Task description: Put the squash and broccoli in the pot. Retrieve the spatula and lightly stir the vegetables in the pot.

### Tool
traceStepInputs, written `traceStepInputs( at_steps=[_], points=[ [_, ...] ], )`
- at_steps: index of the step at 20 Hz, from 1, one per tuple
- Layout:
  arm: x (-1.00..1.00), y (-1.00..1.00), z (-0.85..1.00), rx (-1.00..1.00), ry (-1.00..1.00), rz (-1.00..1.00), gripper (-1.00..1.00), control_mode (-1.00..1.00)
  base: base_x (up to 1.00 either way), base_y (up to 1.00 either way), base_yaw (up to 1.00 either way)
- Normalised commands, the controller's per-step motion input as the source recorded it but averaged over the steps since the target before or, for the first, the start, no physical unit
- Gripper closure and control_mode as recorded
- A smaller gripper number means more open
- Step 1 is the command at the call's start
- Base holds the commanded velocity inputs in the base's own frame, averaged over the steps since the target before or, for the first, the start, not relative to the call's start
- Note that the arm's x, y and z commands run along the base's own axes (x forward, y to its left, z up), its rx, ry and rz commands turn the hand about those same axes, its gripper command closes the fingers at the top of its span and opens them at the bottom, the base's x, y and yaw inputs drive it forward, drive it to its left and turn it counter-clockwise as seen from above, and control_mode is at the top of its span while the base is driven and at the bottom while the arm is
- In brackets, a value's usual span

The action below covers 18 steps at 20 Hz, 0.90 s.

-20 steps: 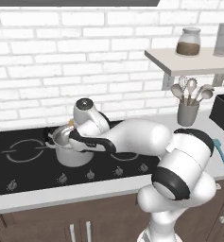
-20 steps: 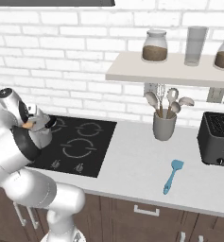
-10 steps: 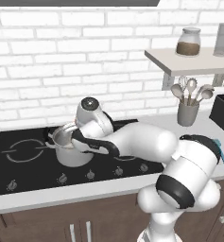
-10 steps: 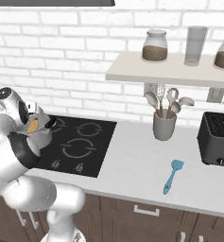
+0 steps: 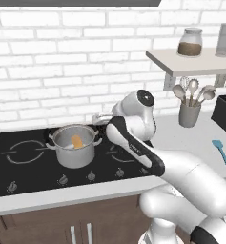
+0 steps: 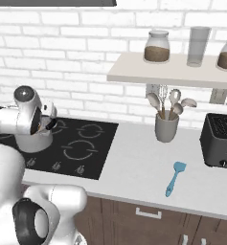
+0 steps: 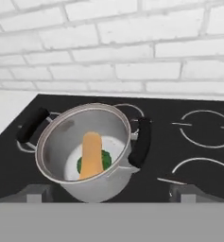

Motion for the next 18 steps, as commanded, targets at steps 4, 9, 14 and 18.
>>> traceStepInputs(
  at_steps=[4,9,14,18],
  points=[
    [-0.91,-1.0,0.41,0.02,-0.02,-0.18,-1.0,-1.0,0.0,0.0,0.0],
    [-0.9,-0.99,0.26,-0.09,0.04,-0.27,-1.0,-1.0,0.0,0.0,0.0],
    [-0.63,-0.99,0.15,-0.13,0.19,-0.31,-1.0,-1.0,0.0,0.0,0.0],
    [-0.13,-1.0,-0.02,-0.06,0.31,-0.32,-1.0,-1.0,0.0,0.0,0.0]
  ],
)
